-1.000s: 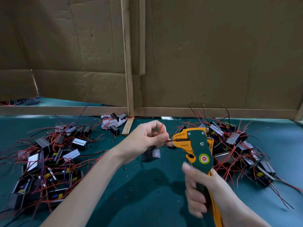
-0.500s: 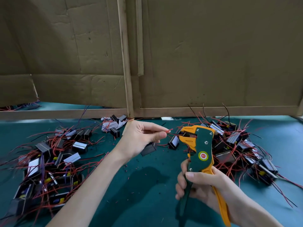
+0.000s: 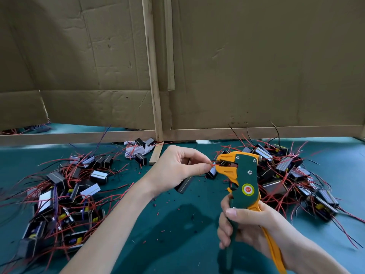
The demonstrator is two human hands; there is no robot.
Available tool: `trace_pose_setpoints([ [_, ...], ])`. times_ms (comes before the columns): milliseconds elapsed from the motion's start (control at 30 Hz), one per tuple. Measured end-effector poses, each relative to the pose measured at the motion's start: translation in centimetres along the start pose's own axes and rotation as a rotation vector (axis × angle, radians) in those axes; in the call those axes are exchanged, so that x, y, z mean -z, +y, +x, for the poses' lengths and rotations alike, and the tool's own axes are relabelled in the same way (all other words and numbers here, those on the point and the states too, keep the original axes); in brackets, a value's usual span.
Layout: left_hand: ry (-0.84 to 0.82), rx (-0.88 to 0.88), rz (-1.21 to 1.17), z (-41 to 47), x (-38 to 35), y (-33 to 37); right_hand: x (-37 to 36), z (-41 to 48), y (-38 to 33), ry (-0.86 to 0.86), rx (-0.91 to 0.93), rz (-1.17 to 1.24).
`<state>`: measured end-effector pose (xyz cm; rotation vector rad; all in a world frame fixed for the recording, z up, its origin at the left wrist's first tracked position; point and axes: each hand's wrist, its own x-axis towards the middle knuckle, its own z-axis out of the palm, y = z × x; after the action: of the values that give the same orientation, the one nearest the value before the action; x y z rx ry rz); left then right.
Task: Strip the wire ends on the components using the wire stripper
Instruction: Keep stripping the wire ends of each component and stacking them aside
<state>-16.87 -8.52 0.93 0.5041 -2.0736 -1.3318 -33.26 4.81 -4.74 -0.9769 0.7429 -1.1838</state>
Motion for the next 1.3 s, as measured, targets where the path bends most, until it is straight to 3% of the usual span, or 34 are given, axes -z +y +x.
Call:
trace_pose_setpoints([
  [167, -0.018, 0.013, 0.02, 0.0, 0.3, 0.1, -0.3, -0.4, 0.1, 0.074, -0.035, -0.011],
  [367, -0.015, 0.034, 0.166, 0.2, 0.3, -0.3, -1.2, -0.1, 1.2, 0.311, -0.034, -0.071],
  [500, -0.015, 0.061, 0.164, 0.2, 0.7, -0.5, 0.0, 0.2, 1.0, 0.029, -0.01, 0.037],
  [567, 0.005, 0.058, 0.186, 0.2, 0.9, -0.5, 0.6, 0.4, 1.2, -0.018, -0.002, 0.05],
  [700, 0.17, 0.02, 0.306, 0.9, 1.3, -0.2, 1.1, 0.7, 1.5, -0.005, -0.025, 0.075],
  [833, 0.424, -0.184, 0.413, 3.4, 0.2, 1.5, 0.9, 0.8, 1.4, 0.132, -0.075, 0.114],
  [900, 0.471, -0.296, 0.425, 5.5, -1.5, 2.6, 0.9, 0.7, 1.4, 0.159, -0.087, 0.121],
  [1033, 0.329, -0.366, 0.315, 8.9, -5.8, 4.2, 1.2, 1.0, 1.6, 0.21, -0.109, 0.182],
  [1200, -0.221, -0.086, 0.194, 7.9, -8.5, 3.9, 1.8, 1.5, 2.0, 0.28, -0.155, 0.255],
  [1300, -0.227, -0.036, 0.125, 5.1, -6.5, 3.7, 1.8, 1.6, 2.1, 0.3, -0.172, 0.292],
])
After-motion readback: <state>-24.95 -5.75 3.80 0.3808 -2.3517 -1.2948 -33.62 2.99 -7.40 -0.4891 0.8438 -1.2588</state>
